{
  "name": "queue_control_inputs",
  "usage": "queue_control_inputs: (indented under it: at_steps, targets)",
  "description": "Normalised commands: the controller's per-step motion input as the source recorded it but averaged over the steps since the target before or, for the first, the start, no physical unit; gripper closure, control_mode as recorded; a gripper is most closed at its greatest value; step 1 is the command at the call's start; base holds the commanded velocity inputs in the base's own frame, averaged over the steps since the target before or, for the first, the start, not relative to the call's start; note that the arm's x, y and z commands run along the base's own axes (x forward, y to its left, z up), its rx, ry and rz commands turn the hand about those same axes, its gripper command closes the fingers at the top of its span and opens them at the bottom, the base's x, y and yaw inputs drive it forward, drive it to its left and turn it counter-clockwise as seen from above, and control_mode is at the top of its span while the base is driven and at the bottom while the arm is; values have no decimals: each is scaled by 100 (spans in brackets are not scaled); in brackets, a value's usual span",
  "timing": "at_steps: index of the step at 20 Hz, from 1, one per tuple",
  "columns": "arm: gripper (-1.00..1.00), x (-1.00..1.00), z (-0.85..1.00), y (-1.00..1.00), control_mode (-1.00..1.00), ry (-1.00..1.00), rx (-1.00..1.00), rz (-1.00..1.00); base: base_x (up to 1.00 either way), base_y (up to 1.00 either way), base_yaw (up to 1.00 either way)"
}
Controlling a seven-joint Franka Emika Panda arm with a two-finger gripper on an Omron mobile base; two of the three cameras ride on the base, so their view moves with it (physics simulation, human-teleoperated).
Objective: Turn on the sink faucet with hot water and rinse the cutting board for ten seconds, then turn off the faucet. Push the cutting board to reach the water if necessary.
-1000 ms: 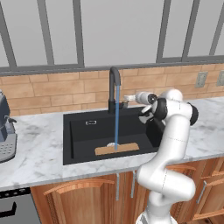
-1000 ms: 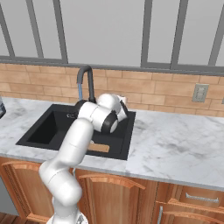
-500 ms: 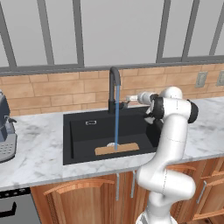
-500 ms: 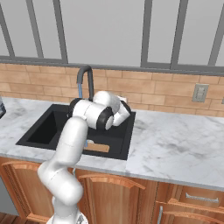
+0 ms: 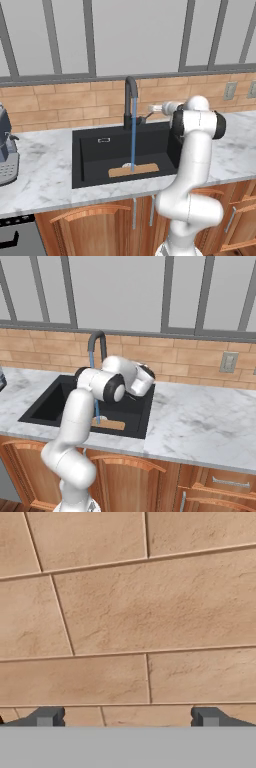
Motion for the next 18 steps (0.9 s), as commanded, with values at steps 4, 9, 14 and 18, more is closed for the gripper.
queue_control_inputs:
  at_steps: [4, 9, 14, 18]
  targets:
    - [-100, -22, 24, -18, -100, 1, 3, 2, 0, 0, 0]
    - [-100, -16, 3, -8, -100, 12, 6, 9, 0, 0, 0]
    - [-100, -5, 0, -2, -100, 16, 12, 8, 0, 0, 0]
    - [-100, 0, 0, 0, -100, 7, 8, 6, 0, 0, 0]
